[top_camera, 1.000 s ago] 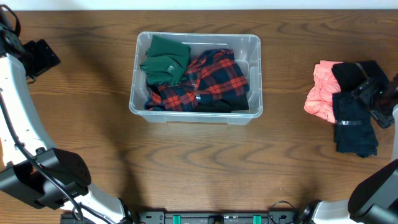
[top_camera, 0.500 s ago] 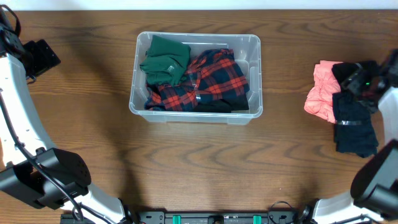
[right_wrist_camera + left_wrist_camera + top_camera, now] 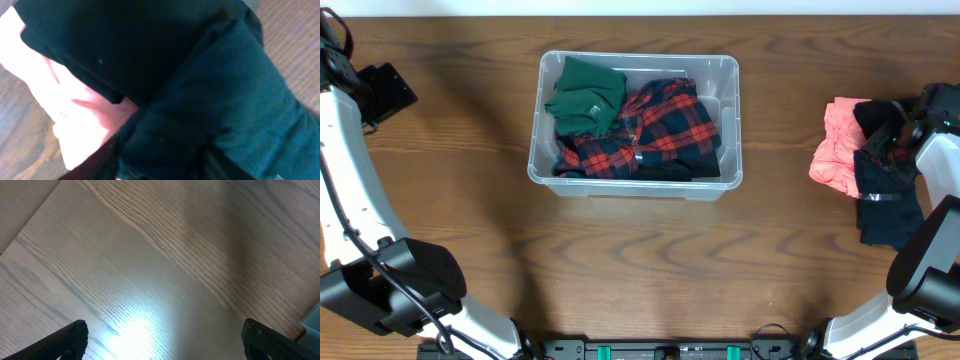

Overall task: Pack container
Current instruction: 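Return the right gripper to the pile and grasp the black clothes, then lift the black clothes with the right gripper and carry into the bin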

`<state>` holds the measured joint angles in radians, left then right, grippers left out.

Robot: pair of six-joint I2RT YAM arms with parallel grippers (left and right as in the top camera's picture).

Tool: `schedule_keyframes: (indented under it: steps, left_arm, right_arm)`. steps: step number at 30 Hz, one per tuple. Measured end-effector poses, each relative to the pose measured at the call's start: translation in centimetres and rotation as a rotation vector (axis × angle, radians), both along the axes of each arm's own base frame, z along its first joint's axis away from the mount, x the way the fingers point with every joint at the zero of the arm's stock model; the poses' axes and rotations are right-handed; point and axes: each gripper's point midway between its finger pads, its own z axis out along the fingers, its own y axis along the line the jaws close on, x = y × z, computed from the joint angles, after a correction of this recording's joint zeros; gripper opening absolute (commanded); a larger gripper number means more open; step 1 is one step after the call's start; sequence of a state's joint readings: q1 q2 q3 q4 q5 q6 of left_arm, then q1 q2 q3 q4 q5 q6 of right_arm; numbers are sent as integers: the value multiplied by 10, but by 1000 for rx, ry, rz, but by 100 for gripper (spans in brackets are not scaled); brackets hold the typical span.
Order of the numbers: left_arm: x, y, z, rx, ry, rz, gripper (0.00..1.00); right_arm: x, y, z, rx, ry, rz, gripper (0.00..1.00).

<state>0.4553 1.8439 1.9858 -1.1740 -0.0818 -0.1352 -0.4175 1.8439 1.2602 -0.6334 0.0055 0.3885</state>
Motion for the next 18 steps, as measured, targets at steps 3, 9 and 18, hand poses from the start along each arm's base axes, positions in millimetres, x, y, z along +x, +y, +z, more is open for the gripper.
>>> schedule_keyframes:
  steps: [3,9,18]
  left_arm:
    - [0,0,0,0,0,0,98]
    - [0,0,0,0,0,0,98]
    - [0,0,0,0,0,0,98]
  right_arm:
    - [-7,-1,-2,-8,32,-3,19]
    - [-15,-1,-4,-17,71,-1,1]
    - [-21,4,22,4,102,32,1]
